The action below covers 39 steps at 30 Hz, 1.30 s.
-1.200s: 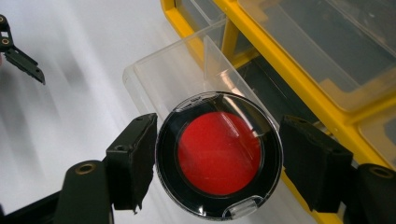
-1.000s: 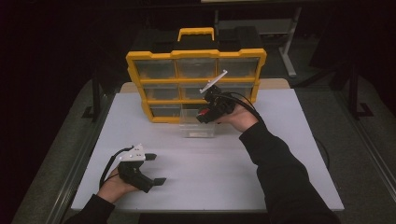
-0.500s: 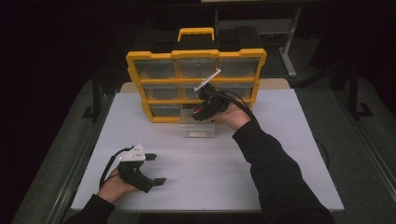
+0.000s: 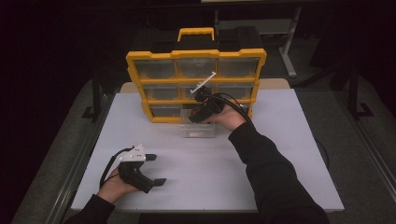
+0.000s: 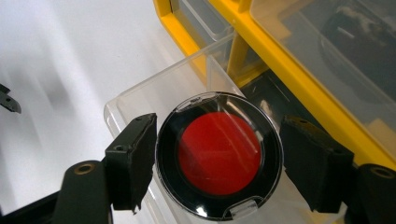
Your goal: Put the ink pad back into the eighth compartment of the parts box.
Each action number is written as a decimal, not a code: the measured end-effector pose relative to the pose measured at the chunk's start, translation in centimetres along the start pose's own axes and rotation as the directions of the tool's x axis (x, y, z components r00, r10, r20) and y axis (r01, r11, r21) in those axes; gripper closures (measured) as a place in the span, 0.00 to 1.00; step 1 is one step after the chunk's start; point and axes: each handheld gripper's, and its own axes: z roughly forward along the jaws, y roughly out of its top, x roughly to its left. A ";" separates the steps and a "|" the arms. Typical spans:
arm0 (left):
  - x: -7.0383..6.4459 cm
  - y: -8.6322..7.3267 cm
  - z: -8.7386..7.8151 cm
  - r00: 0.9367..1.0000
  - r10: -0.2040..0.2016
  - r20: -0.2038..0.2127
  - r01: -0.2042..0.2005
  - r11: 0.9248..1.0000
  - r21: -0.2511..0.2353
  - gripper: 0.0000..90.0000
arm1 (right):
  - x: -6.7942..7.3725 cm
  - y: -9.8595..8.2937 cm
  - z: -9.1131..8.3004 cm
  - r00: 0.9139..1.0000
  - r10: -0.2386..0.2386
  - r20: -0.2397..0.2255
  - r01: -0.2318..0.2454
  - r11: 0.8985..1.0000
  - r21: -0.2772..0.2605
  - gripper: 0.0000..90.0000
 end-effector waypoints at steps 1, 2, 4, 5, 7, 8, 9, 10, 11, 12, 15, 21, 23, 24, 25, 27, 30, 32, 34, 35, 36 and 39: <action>0.0 0.0 0.0 1.000 0.001 0.000 -0.001 1.000 0.000 0.00 | 0.0 0.0 0.0 1.000 0.000 0.000 0.000 1.000 0.000 0.29; 0.0 0.0 0.0 1.000 0.000 0.000 0.000 1.000 0.000 0.00 | 0.0 0.0 0.0 1.000 0.001 0.002 -0.001 1.000 -0.006 0.26; 0.0 0.0 0.0 1.000 0.000 0.000 0.000 1.000 0.000 0.00 | 0.0 0.0 -0.1 1.000 0.003 0.006 -0.003 1.000 -0.012 0.24; 0.0 0.0 0.0 1.000 0.000 0.000 0.000 1.000 0.000 0.00 | 0.0 0.0 -0.1 1.000 0.003 0.006 -0.003 1.000 -0.012 0.24; 0.1 0.0 0.0 1.000 0.000 -0.001 0.000 1.000 0.000 0.00 | 0.0 -0.1 -0.3 1.000 0.000 0.015 0.000 1.000 -0.013 0.23; 0.1 0.0 0.0 1.000 0.001 -0.001 -0.001 1.000 0.001 0.00 | 0.0 -0.2 -0.6 1.000 0.005 0.019 -0.004 1.000 -0.014 0.22; 0.1 0.0 -0.1 1.000 0.000 -0.001 0.000 1.000 0.000 0.00 | 0.0 -0.4 -0.8 1.000 0.005 0.019 -0.004 1.000 -0.020 0.22; 0.1 0.0 -0.1 1.000 0.000 -0.001 0.000 1.000 0.000 0.00 | 0.0 -0.4 -0.8 1.000 0.005 0.019 -0.004 1.000 -0.020 0.22; 0.1 0.0 -0.1 1.000 0.000 -0.002 0.000 1.000 0.000 0.00 | 0.0 -0.5 -1.1 1.000 0.005 0.021 -0.004 1.000 -0.023 0.22; 0.1 0.0 -0.1 1.000 0.001 -0.002 -0.001 1.000 0.000 0.00 | -0.1 -0.7 -1.3 1.000 0.004 0.022 -0.003 1.000 -0.026 0.22; 0.0 0.0 -0.1 1.000 0.001 -0.003 -0.001 1.000 0.001 0.00 | -0.2 -1.7 -2.1 0.999 0.016 0.031 -0.014 0.999 -0.042 0.21; 0.0 -0.1 -0.1 1.000 -0.002 -0.007 0.002 1.000 0.000 0.00 | -0.4 -3.1 -3.5 0.999 0.017 0.033 -0.015 0.997 -0.071 0.20; 0.0 0.0 -0.1 1.000 -0.001 -0.008 0.001 1.000 0.001 0.00 | -0.4 -3.9 -4.1 0.999 0.021 0.033 -0.018 0.996 -0.085 0.18; 0.0 -0.1 -0.1 1.000 -0.001 -0.009 0.001 1.000 0.003 0.00 | -0.4 -4.1 -4.2 0.999 0.019 0.035 -0.016 0.996 -0.086 0.18; 0.0 -0.1 -0.1 1.000 -0.002 -0.008 0.002 1.000 0.003 0.00 | -0.4 -4.3 -4.3 0.999 0.018 0.038 -0.014 0.996 -0.091 0.17; 0.0 -0.1 -0.1 1.000 -0.003 -0.008 0.003 1.000 0.003 0.00 | -0.4 -4.5 -4.5 0.999 0.025 0.036 -0.021 0.996 -0.092 0.17; -0.1 -0.1 0.0 1.000 -0.001 -0.008 0.001 1.000 0.006 0.00 | -0.4 -5.4 -4.9 0.999 0.033 0.042 -0.029 0.994 -0.102 0.15; 0.0 -0.1 0.0 1.000 -0.001 -0.007 0.001 1.000 0.006 0.00 | -0.4 -5.6 -5.0 0.998 0.034 0.043 -0.030 0.994 -0.101 0.14; -0.1 -0.1 0.0 1.000 -0.002 -0.006 0.002 1.000 0.004 0.00 | -0.4 -6.1 -5.2 0.998 0.035 0.043 -0.030 0.994 -0.103 0.14; -0.1 0.0 0.0 1.000 -0.002 -0.005 0.002 1.000 0.004 0.00 | -0.4 -6.4 -5.2 0.999 0.036 0.040 -0.032 0.994 -0.106 0.14; -0.1 0.0 0.0 1.000 -0.001 -0.004 0.001 1.000 0.005 0.00 | -0.4 -6.9 -5.3 0.999 0.041 0.034 -0.037 0.993 -0.113 0.13; -0.1 -0.1 0.1 1.000 -0.002 -0.004 0.002 1.000 0.006 0.00 | -0.3 -7.5 -5.4 0.998 0.050 0.039 -0.045 0.993 -0.111 0.13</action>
